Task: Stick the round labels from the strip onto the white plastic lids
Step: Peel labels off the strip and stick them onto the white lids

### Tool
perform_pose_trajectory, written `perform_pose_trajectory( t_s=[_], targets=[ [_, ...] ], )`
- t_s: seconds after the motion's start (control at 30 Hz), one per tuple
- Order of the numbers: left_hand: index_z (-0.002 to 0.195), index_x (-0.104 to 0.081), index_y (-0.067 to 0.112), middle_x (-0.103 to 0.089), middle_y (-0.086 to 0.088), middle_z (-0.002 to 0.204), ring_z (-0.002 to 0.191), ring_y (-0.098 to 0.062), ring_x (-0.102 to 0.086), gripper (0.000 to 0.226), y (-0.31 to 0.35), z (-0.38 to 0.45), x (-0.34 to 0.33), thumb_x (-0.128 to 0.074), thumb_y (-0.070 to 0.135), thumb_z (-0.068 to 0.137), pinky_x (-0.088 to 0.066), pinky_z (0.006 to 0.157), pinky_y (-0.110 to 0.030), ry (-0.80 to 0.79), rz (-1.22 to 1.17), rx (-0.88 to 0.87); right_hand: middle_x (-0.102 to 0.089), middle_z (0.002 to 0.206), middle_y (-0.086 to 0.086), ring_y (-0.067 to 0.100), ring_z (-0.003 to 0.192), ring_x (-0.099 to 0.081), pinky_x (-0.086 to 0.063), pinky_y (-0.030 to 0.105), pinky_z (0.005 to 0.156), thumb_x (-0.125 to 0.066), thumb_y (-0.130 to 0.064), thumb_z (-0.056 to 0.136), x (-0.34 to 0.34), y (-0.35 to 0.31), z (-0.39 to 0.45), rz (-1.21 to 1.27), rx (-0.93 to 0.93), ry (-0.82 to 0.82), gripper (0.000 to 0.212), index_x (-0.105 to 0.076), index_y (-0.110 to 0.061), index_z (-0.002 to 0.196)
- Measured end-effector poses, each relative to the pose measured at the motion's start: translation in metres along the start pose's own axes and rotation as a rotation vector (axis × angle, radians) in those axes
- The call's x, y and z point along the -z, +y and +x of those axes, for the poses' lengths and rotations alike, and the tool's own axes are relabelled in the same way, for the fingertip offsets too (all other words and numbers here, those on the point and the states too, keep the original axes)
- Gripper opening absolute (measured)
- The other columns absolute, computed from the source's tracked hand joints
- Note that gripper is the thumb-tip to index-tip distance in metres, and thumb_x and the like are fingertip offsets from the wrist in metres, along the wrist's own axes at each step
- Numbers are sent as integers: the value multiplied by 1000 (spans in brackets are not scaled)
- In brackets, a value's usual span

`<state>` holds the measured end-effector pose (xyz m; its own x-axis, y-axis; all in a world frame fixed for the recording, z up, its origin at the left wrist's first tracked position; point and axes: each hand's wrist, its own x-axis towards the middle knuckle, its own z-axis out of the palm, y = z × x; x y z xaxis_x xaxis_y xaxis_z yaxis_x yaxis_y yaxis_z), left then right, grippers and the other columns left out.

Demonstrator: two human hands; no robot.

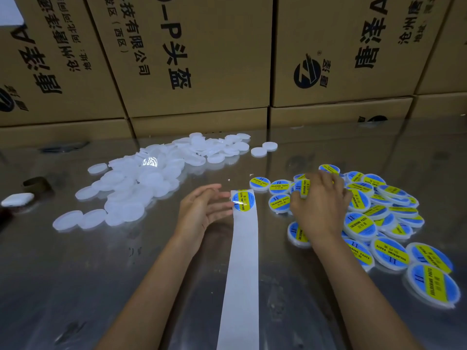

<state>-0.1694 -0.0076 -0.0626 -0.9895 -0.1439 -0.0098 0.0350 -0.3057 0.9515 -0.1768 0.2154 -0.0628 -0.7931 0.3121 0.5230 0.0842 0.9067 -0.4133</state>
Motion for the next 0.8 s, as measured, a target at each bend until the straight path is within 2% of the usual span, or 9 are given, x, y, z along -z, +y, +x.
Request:
perform_pose_trajectory(
  t_s=[0.1, 0.2, 0.27, 0.37, 0.43, 0.5, 0.63, 0.8],
  targets=[
    [104, -68, 2, -73, -19, 91, 78, -25, -72, 20, -2, 9, 9, -48, 3, 101, -60, 61, -29, 188, 108, -96, -56, 130, 6, 30, 125, -44, -32, 43, 99, -63, -20, 84, -3, -17, -10, 148, 161, -7, 33, -64, -10, 116],
    [104, -70, 8, -72, -12, 99, 94, -24, -67, 17, -3, 21, 27, -54, 5, 97, -57, 82, -37, 417, 510, -257, -61, 119, 3, 27, 115, -49, -39, 37, 97, -62, -13, 83, -8, -35, -24, 365, 240, -101, 29, -65, -10, 112],
    [111, -70, 9, -70, -11, 111, 103, -23, -62, 21, 1, 26, 44, -56, 6, 95, -50, 91, -33, 503, 795, -355, -61, 119, 2, 24, 115, -50, -39, 34, 99, -63, -12, 86, -10, -44, -31, 512, 210, -187, 28, -64, -11, 113],
    [128, -63, 3, -58, -17, 134, 129, -32, -46, 34, 5, 35, 71, -56, 4, 95, -39, 107, -40, 526, 1145, -388, -56, 126, 2, 21, 120, -51, -39, 34, 103, -64, -13, 89, -15, -52, -39, 628, 144, -280, 32, -59, -10, 121],
    [132, -60, -1, -53, -21, 140, 131, -38, -40, 39, 6, 42, 83, -56, 6, 94, -34, 109, -46, 498, 1379, -362, -53, 125, 1, 21, 118, -52, -42, 39, 102, -65, -12, 89, -18, -54, -41, 681, 85, -301, 33, -56, -11, 122],
    [131, -62, 0, -51, -22, 141, 129, -40, -39, 38, 6, 48, 88, -55, 12, 96, -34, 104, -48, 458, 1555, -321, -52, 123, -1, 20, 115, -52, -42, 38, 100, -64, -12, 89, -20, -53, -39, 723, 20, -321, 34, -55, -12, 122],
    [128, -67, 7, -52, -19, 138, 127, -39, -37, 36, 5, 52, 90, -54, 16, 96, -33, 101, -46, 431, 1617, -314, -54, 123, -1, 16, 108, -56, -46, 34, 97, -63, -13, 90, -27, -53, -36, 798, -78, -362, 31, -56, -15, 121],
    [108, -72, 12, -57, -11, 131, 126, -33, -40, 24, 5, 54, 87, -65, 30, 92, -32, 101, -43, 378, 1530, -416, -57, 121, -1, 17, 105, -58, -48, 37, 96, -62, -11, 90, -28, -54, -35, 833, -109, -359, 28, -57, -17, 117]
  ],
)
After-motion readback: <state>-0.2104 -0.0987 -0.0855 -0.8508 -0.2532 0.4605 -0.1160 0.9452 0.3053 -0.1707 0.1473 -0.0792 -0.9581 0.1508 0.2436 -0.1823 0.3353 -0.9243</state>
